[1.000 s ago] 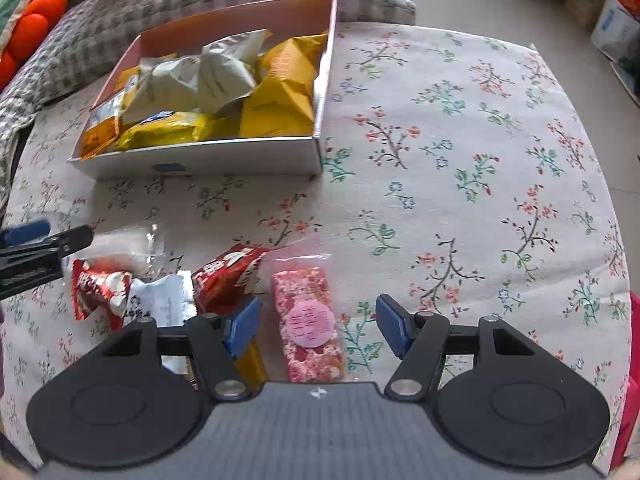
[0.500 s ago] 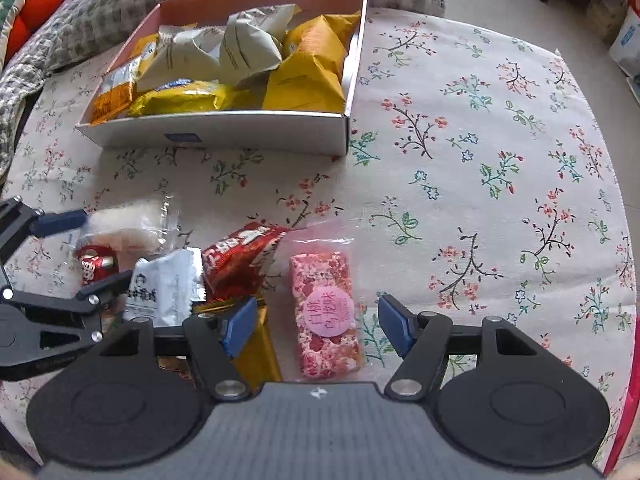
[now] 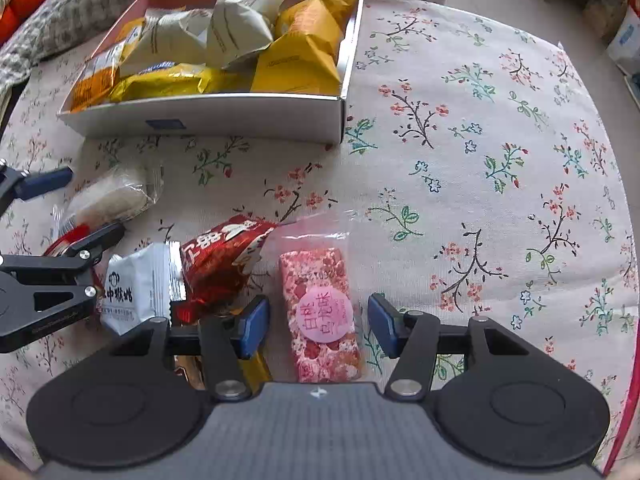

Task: Organize snacks
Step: 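Move both tools back to the snack pile and grasp a pink bar with the right tool, then carry the pink bar into the box with the right tool while the left tool carries a clear packet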

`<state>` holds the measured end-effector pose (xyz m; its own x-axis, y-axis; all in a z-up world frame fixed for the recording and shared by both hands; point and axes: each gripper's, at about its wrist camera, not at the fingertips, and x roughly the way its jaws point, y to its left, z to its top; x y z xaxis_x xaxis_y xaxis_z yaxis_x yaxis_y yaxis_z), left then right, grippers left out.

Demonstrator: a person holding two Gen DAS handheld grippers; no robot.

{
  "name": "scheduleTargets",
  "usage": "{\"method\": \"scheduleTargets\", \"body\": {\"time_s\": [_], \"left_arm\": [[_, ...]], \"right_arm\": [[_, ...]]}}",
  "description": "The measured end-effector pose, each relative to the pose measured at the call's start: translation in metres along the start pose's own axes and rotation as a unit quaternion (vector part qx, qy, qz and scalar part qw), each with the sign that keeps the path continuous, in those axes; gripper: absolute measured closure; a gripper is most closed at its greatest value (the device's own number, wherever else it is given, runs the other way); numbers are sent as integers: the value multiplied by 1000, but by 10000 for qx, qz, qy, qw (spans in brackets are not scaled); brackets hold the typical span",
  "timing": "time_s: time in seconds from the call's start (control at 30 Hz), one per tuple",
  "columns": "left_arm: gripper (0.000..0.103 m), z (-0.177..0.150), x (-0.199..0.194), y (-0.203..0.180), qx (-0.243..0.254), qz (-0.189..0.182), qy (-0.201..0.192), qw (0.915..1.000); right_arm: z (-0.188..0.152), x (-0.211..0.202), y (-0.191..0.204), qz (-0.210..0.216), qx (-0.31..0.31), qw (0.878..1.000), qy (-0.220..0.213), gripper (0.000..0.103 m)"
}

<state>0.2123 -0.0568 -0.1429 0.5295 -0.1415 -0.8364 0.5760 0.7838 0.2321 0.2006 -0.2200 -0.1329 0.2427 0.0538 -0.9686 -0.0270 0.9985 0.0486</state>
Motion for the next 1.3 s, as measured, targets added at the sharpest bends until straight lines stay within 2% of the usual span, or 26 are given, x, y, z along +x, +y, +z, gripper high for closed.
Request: {"method": "scheduleTargets", "body": {"time_s": [0.03,0.13,0.2,0.27,0.4,0.57,0.83,1.0,1.17,1.3], "left_arm": [[65,1,0,-1,-12,26,11,10000],[67,2,1,-1,-27,30,13,10000],[68,3,1,3,-140,-23,23,9999],[73,4,-1,7,-274,-47,21,9996],[78,7,-7,15,-614,-219,-26,9979],[82,7,-10,19,-779,-252,-25,9966],[85,9,-19,32,-1277,-443,-92,9908],[86,9,-26,45,-1802,-748,-148,9807],[87,10,-28,47,-2002,-831,-113,9762],[87,11,-35,52,-2292,-1058,-222,9674]], "right_arm": [[0,0,-1,1,11,10000,-23,54],[1,0,-2,-22,5,10000,-52,58],[0,0,-3,-22,-13,10000,-59,70],[2,-3,-4,19,19,10000,-70,73],[5,-11,-3,45,157,9996,-222,74],[7,-19,-5,47,303,9986,-438,74],[7,-24,-9,61,487,9966,-658,74],[8,-29,-10,148,536,9953,-793,74],[8,-27,-9,178,549,9955,-755,74],[9,-29,-11,178,621,9947,-797,74]]}}
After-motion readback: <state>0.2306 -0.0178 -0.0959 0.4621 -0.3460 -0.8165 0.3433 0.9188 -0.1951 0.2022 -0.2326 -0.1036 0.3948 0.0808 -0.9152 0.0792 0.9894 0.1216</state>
